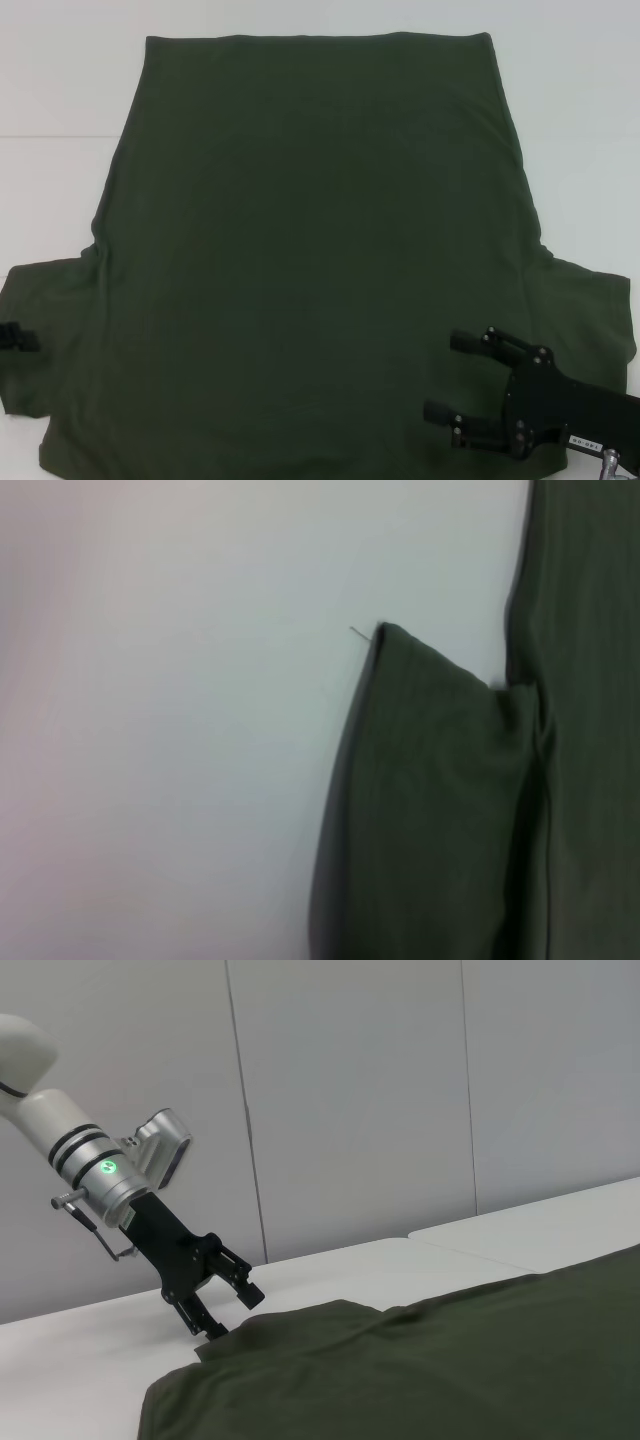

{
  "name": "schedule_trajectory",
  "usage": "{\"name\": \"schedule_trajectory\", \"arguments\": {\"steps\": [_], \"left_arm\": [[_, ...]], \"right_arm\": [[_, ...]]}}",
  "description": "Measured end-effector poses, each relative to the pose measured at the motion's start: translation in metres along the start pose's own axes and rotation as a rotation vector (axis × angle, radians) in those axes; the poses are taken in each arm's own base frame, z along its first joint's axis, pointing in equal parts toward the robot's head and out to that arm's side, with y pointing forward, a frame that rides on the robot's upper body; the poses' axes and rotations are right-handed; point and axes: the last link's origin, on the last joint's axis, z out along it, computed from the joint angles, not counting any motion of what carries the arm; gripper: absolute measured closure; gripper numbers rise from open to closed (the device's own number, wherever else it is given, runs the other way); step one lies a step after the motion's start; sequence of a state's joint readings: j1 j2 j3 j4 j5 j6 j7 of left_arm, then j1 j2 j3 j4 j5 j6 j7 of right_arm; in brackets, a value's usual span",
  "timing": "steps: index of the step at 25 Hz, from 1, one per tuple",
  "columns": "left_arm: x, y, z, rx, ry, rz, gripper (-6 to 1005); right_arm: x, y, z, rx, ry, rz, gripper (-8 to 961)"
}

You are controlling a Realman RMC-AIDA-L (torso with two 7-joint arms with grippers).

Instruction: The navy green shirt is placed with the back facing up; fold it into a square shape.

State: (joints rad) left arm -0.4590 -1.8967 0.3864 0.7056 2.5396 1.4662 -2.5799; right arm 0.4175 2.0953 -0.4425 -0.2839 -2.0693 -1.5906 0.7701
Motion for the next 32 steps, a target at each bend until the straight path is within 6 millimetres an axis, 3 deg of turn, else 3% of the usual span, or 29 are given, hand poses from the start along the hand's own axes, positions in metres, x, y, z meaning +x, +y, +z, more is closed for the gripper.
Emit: {"name": "schedule_trajectory", "arguments": {"steps": [18,25,32], "left_arm": [[0.007,0.016,0.009,-0.014,-0.011,0.032,144],[0.010,0.025,0.015,0.041,-0.054,0.129,155],[0.014,0.036,0.017,0.086,-0.057,0.203,413]], "right_arm": [[0.000,0.000,0.000,-0.001,-0.001,0.000,8],[-0.001,0.001,-0.001,-0.006,-0.010,0.001,8],[-0.001,0.002,-0.001,-0.006,-0.011,0.002,8]]}}
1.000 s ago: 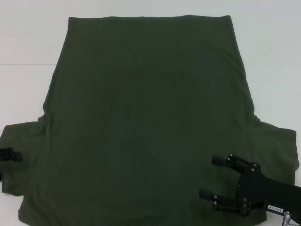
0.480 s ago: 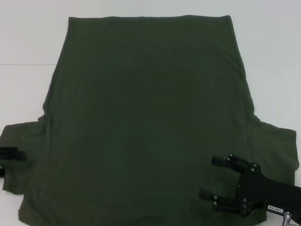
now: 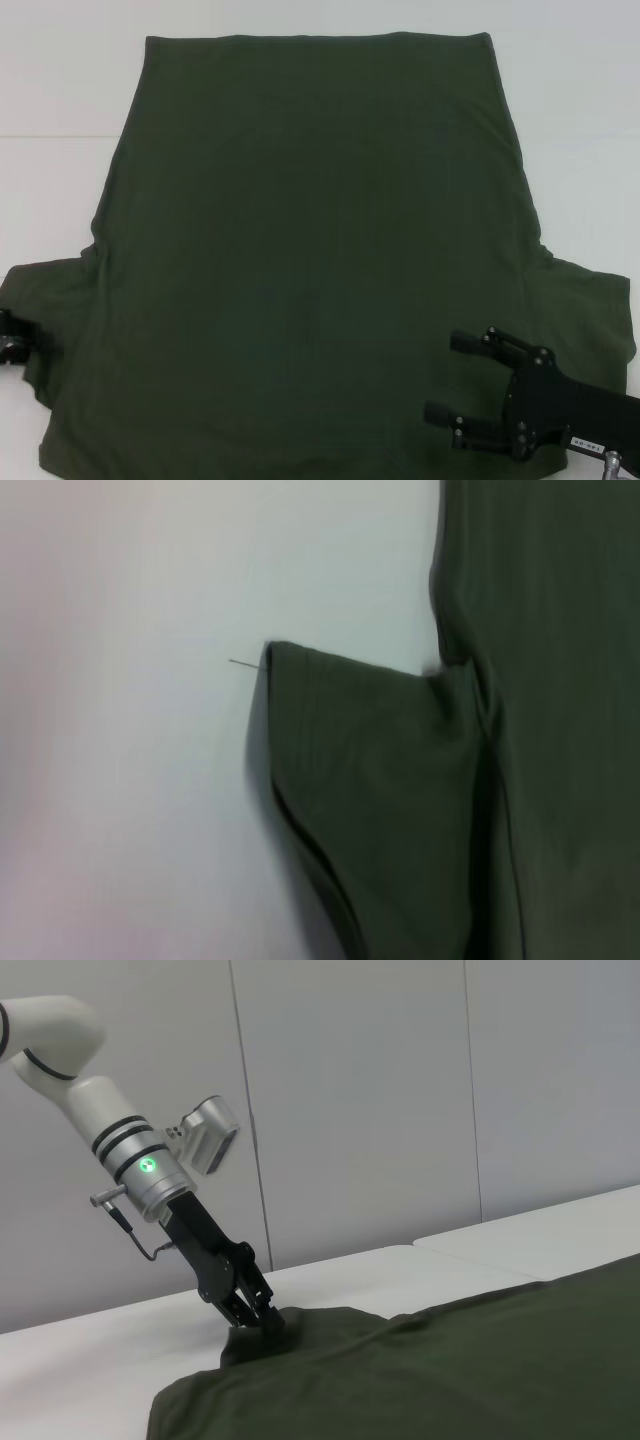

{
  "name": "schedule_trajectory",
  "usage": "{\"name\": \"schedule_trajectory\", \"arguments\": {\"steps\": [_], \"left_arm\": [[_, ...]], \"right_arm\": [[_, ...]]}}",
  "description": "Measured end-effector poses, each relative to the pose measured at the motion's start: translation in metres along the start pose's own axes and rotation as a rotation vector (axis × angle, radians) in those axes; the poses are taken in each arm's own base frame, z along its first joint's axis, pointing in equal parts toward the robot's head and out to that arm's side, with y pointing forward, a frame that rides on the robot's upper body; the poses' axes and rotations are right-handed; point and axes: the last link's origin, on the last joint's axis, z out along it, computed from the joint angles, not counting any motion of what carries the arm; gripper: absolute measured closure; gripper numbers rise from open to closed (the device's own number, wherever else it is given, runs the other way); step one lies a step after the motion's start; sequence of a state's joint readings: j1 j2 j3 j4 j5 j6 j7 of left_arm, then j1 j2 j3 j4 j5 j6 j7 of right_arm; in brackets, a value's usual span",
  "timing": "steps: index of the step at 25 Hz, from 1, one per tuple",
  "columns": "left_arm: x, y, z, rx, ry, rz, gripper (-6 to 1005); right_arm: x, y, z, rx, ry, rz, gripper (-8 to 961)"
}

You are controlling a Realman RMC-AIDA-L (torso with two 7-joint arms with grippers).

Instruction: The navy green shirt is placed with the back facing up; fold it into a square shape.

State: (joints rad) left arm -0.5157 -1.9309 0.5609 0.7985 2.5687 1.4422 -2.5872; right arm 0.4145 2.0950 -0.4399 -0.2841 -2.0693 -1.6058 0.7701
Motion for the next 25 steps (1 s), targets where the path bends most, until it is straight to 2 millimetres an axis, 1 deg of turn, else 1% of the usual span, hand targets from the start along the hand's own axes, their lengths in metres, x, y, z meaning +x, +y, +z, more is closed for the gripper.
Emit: {"name": "schedule_trajectory", "arguments": {"steps": [9,18,25], "left_arm": [[0.0006,-0.0005,0.0014,0.022,-0.008,0.008,844],[0.0012,-0.0003,0.0004,0.024,-0.004,0.013,936],[0.0015,-0.0004,-0.0022,0.017,0.005,0.016,950]], "right_arm": [[-0.0008,0.0004,-0.0013,-0.004,-0.004,-0.002,9],[-0.0009,0.0002,-0.0014,-0.004,-0.004,-0.003,9],[-0.0011,0.0003,-0.0014,-0.005,-0.005,-0.003,9]]}}
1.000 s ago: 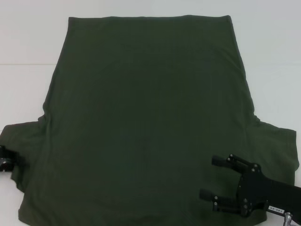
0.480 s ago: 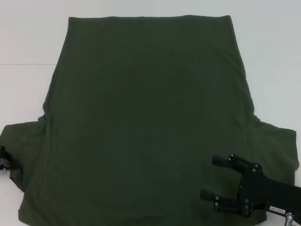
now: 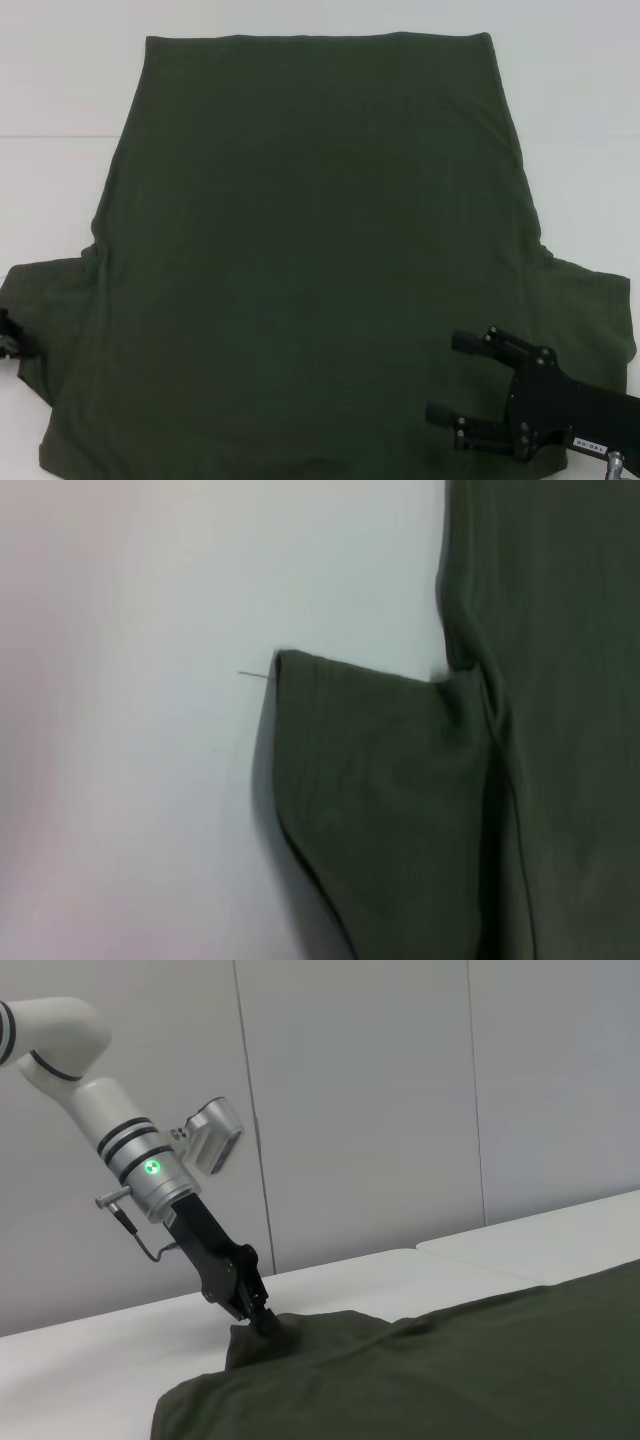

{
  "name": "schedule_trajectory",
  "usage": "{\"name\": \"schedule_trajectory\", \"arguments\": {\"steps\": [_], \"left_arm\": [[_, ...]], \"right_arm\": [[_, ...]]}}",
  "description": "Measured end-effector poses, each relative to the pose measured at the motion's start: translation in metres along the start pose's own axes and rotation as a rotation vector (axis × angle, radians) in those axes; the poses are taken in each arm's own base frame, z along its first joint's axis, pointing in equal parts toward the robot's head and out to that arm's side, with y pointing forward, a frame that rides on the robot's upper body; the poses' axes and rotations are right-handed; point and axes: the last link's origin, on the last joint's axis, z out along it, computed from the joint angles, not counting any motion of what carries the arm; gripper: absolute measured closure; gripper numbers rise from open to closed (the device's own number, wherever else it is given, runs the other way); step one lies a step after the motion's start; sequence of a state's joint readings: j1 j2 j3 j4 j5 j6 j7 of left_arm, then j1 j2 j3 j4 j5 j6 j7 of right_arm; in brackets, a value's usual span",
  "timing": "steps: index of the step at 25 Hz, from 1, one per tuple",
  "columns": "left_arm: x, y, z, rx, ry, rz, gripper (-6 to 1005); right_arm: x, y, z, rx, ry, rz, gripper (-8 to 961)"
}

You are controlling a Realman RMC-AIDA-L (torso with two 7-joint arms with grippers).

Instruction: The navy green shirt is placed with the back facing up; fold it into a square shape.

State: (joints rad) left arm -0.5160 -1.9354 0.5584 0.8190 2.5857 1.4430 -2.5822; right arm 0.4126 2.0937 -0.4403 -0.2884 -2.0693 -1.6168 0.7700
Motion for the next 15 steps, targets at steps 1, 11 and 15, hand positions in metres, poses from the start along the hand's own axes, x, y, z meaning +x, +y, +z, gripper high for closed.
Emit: {"name": "schedule_trajectory", "arguments": {"steps": [1,11,15], "left_arm": [[0.000,0.000,0.000,0.000,-0.002,0.002,950],[0.011,-0.001,-0.020,0.022,0.028,0.041,950],[0.017,-0.004,-0.030,0.030,0.049,0.042,951]], "right_arm": [[0.000,0.000,0.000,0.000,0.000,0.000,9],[-0.001,-0.001,0.000,0.004,-0.004,-0.003,8],[-0.002,-0.002,0.001,0.008,-0.010,-0.005,8]]}}
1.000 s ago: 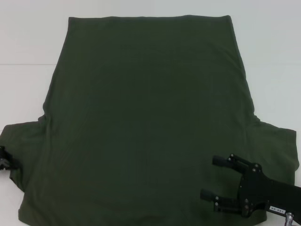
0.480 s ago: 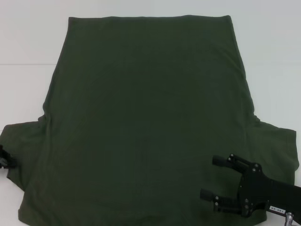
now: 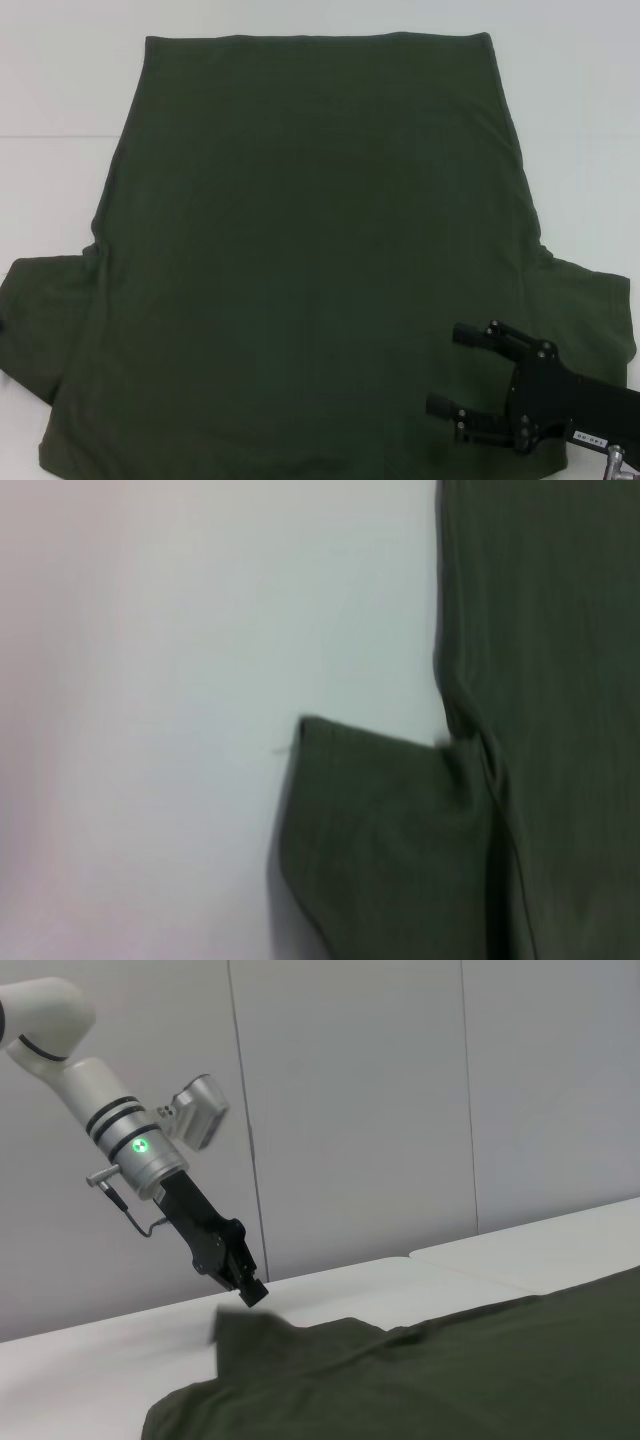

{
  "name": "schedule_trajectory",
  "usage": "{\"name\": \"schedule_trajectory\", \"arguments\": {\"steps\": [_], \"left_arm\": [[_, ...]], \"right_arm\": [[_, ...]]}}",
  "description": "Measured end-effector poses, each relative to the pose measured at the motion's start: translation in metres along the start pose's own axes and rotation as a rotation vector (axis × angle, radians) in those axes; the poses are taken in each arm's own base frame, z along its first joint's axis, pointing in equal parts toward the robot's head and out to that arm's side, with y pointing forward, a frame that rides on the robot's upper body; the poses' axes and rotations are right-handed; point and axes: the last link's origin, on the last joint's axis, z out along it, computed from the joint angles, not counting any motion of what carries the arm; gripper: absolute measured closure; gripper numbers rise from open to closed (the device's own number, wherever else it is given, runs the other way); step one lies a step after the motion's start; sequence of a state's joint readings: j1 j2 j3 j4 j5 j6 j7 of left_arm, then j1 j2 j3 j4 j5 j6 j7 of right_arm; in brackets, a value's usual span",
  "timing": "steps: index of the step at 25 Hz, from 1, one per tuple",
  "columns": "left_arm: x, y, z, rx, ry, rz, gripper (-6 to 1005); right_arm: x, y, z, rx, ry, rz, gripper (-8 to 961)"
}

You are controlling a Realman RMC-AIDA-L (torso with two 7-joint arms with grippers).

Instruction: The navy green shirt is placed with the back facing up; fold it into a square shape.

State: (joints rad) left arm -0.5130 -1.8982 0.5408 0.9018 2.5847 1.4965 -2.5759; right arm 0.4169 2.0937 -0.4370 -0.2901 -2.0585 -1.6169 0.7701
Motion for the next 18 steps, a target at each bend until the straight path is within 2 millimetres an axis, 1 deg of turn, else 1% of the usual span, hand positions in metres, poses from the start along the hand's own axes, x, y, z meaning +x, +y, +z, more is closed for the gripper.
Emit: {"name": "schedule_trajectory", "arguments": {"steps": [6,9,14,18], "left_arm": [[0.011,-0.003,-0.013,0.011,0.017,0.010,950],[0.014,-0.001,-0.015,0.008,0.014,0.013,950],[0.009,0.000,-0.012,-0.006,-0.013,-0.051,951],[0.002,-0.007,-0.018,-0.015,-0.018,-0.112,950]], "right_arm": [[-0.001,-0.001,0.000,0.001,-0.002,-0.001,8],[-0.001,-0.001,0.001,0.001,-0.003,-0.001,8],[-0.001,0.000,0.001,0.002,-0.004,0.000,8],[0.000,0.000,0.000,0.004,-0.003,0.001,8]]}}
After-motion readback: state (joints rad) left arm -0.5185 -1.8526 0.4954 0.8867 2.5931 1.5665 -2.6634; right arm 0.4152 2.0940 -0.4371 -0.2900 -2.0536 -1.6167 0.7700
